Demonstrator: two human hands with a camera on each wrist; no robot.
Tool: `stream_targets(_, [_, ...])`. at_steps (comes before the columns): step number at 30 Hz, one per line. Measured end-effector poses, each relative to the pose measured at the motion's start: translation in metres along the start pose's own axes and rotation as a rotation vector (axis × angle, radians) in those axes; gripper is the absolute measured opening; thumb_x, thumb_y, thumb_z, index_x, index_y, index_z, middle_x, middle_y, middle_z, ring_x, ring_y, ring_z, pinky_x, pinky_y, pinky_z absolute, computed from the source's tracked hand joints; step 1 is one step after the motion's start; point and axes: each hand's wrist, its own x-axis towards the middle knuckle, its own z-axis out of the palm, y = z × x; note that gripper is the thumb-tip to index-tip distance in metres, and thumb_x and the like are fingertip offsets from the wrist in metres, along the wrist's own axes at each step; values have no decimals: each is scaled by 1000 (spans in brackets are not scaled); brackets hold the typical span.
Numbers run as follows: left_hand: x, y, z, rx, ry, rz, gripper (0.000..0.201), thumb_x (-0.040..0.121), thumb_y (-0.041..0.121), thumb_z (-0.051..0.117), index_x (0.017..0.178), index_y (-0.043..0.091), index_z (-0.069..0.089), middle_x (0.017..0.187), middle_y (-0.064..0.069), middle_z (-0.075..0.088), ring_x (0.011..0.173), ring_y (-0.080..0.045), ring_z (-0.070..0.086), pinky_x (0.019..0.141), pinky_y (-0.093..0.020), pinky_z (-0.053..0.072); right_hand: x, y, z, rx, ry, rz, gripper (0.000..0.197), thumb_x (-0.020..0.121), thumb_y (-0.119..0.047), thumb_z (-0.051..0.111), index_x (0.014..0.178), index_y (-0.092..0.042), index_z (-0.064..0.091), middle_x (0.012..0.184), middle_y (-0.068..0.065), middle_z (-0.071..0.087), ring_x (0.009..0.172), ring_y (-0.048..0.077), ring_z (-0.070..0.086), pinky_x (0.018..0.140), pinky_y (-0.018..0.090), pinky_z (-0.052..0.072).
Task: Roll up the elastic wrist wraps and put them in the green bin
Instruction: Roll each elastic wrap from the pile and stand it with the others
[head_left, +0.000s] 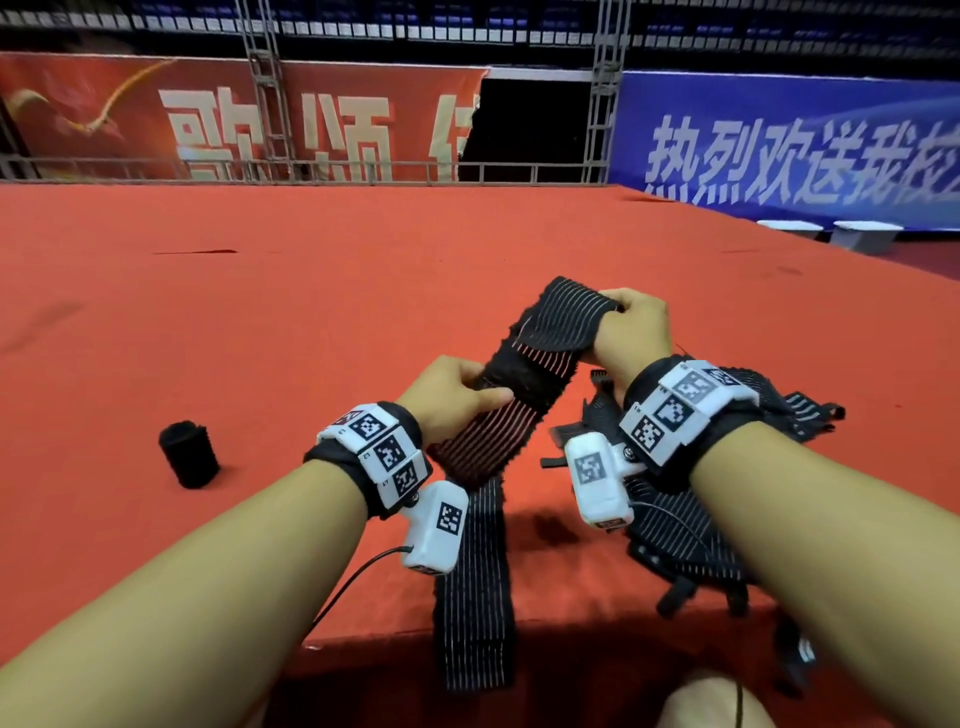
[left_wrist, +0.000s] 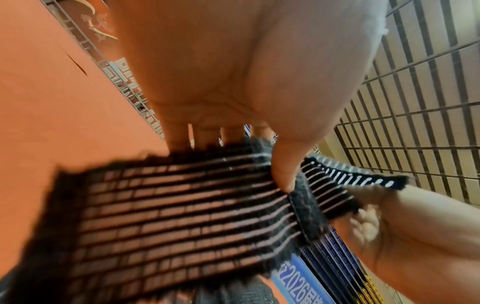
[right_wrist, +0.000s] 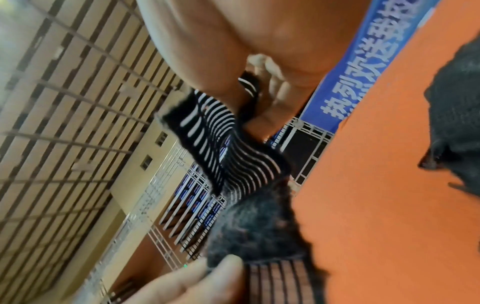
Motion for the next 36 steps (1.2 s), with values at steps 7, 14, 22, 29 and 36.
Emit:
stream_targets(7, [8,0,-7,66,183,129,7,98,21,64,99,17,70,93,-1,75,86,-19,70,86,-43,56,-3,17,-8,-579,-94,22,34,77,-2,57,102,-22,68,112,9,70,107,34,66,96,47,55])
stream_targets(14, [3,9,-8,203,41,195,13,88,35,61,94,40,70,95,5,76,95,-21,70,91,-46,55,-28,-3,13,-676,-509,-392,78,69,1,73,141,-23,53,141,-4,58,130,12,52,102,24,40])
stream_targets(22, [-5,12,-23,91,94,138,18,84,25,82,82,27,65,83,-3,75,71,-13,65,73,-37,54,-28,1,20,-708,-426,-453,23,84,-15,78,106,-20,75,93,-5,71,93,15,64,79,21,42])
stream_targets(29, [-13,4,-30,-134,194,27,22,83,-3,78,76,14,66,70,-2,67,63,-13,61,62,-24,51,-7,7,7,-504,-112,-210,13,88,-16,73,83,-26,66,83,-1,67,90,24,66,76,25,45])
stream_targets(36, [-13,16,-33,-363,427,118,30,80,-12,75,90,15,71,87,-6,73,77,-14,70,72,-31,60,-14,8,5,-543,-106,-216,14,79,-17,78,74,-24,67,79,-5,69,87,21,69,77,27,51])
